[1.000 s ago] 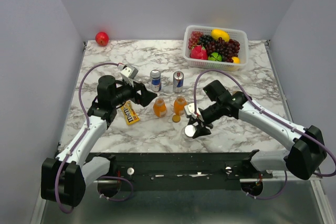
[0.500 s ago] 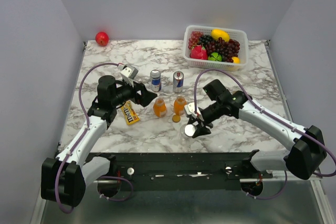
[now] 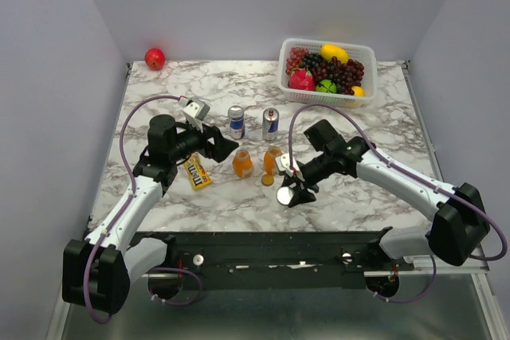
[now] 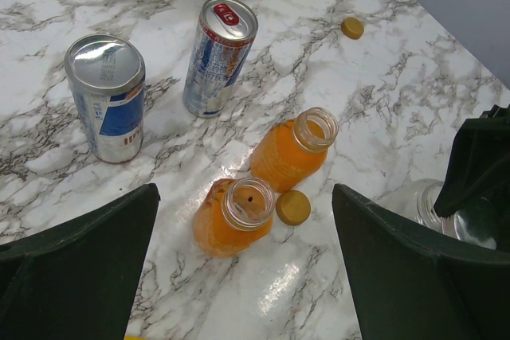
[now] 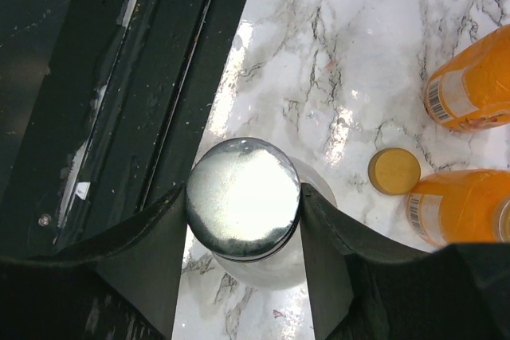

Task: Screw on the bottle caps

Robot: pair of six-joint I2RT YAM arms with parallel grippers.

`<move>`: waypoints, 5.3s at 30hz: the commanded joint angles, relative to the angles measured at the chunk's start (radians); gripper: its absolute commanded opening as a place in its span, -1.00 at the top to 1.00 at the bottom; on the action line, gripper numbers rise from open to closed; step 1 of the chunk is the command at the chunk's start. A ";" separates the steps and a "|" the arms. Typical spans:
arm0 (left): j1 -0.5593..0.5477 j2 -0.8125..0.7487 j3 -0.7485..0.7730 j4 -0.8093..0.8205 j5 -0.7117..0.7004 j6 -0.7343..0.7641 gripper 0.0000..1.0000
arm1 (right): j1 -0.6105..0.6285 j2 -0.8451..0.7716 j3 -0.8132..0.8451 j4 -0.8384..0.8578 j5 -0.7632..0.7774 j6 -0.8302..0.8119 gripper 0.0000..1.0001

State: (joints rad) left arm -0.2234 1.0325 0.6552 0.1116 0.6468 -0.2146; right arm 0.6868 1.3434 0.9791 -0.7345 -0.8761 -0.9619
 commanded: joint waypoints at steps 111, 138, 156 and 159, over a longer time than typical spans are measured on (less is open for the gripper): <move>-0.254 0.047 0.026 -0.128 0.137 0.258 -0.97 | -0.271 -0.095 -0.037 0.211 0.181 0.204 -0.07; -0.255 0.063 0.024 -0.116 0.148 0.244 -0.97 | -0.296 -0.053 -0.056 0.247 0.201 0.235 -0.24; -0.255 0.066 0.017 -0.087 0.148 0.242 -0.97 | -0.297 -0.070 -0.069 0.245 0.200 0.233 -0.66; -0.255 0.064 0.012 -0.086 0.146 0.245 -0.97 | -0.296 -0.075 -0.068 0.245 0.198 0.233 -0.82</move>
State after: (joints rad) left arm -0.4736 1.0977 0.6628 0.0002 0.7647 0.0341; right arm 0.3969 1.2846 0.9241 -0.5034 -0.6888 -0.7315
